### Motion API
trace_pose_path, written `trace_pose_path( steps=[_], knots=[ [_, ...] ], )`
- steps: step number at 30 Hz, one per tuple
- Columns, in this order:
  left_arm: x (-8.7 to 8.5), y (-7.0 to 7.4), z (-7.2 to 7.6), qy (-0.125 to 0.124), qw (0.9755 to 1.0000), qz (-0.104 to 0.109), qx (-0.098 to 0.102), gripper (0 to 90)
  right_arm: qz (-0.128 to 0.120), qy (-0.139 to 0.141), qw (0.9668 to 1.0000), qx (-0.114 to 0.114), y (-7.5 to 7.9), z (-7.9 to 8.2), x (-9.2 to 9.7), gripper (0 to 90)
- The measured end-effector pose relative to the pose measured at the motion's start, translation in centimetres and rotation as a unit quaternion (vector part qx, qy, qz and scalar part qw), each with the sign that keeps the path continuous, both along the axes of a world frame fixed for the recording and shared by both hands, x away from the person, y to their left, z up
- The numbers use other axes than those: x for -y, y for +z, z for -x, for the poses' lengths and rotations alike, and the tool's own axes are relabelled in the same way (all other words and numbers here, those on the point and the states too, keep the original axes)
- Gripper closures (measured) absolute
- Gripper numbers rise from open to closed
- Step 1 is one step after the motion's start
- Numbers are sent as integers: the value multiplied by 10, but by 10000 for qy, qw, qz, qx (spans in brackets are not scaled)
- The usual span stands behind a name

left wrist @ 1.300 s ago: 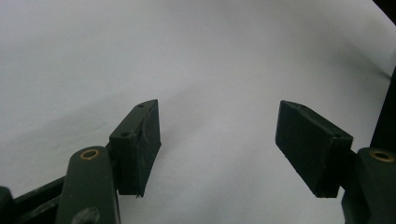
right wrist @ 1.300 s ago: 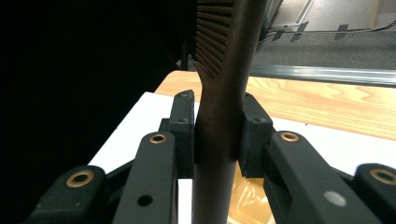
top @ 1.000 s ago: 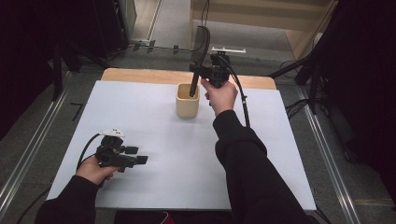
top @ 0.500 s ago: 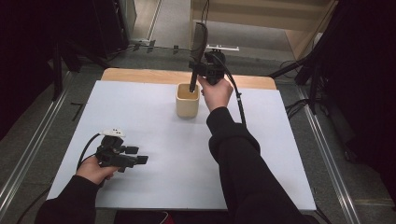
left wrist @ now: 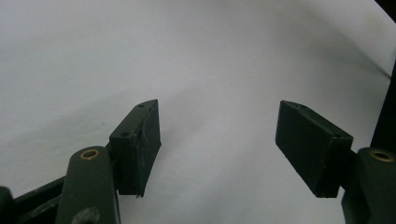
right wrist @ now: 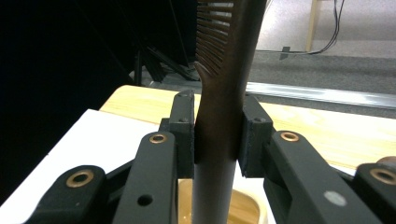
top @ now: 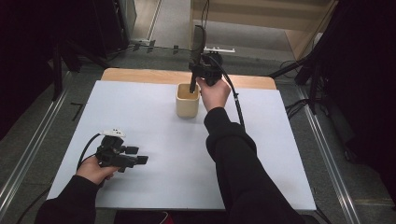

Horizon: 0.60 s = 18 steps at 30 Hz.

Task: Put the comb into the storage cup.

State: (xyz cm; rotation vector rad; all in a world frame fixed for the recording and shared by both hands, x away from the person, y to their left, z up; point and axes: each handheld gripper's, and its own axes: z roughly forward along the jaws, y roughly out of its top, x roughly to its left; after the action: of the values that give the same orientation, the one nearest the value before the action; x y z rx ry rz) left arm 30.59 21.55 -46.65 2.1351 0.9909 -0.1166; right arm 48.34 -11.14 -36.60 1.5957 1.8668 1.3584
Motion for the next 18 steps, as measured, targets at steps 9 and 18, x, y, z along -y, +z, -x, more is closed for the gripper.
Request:
trace_pose_path(
  steps=[9,18],
  knots=[
    [0,0,0,-13,10000,-8,-1,316,45,31,10000,-29,-6,-1,-6,700],
    [0,-1,0,-23,10000,1,-25,316,48,24,9999,-122,-16,-1,-8,699]
  ],
)
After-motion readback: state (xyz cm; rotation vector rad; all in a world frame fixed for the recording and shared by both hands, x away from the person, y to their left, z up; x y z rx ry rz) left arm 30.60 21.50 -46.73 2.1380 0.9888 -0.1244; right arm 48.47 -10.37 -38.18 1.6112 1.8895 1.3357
